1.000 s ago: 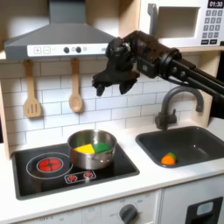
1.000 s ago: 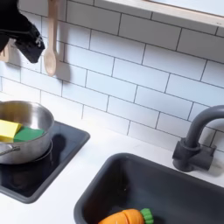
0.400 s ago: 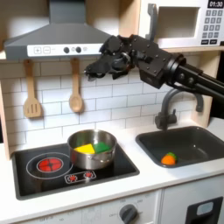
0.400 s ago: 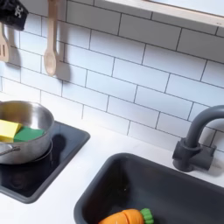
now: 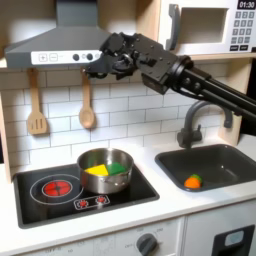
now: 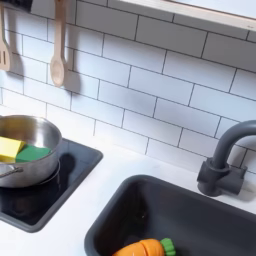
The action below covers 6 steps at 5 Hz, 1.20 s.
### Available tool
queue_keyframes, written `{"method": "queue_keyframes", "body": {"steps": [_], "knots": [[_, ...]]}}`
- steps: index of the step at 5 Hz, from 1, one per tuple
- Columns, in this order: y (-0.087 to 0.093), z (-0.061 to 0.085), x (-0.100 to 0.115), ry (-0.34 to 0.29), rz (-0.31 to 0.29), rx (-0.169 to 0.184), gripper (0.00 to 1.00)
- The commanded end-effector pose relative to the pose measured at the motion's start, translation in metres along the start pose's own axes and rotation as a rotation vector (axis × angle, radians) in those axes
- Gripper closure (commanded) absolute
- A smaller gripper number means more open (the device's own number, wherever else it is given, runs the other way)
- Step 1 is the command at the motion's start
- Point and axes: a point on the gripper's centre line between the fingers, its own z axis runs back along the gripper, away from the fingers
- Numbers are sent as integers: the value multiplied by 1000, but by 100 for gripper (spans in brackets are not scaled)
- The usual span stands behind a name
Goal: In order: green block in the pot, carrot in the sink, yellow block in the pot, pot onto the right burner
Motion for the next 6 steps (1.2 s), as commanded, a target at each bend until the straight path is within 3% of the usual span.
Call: {"method": "queue_keyframes", "body": {"steps": [1, 2, 3, 6], "knots": [[0, -19, 11, -13, -12, -35, 100], [-8, -22, 17, -21, -14, -59, 100], [-7, -24, 20, -28, -23, -58, 100], [-4, -10, 33, -67, -28, -37, 100]]}}
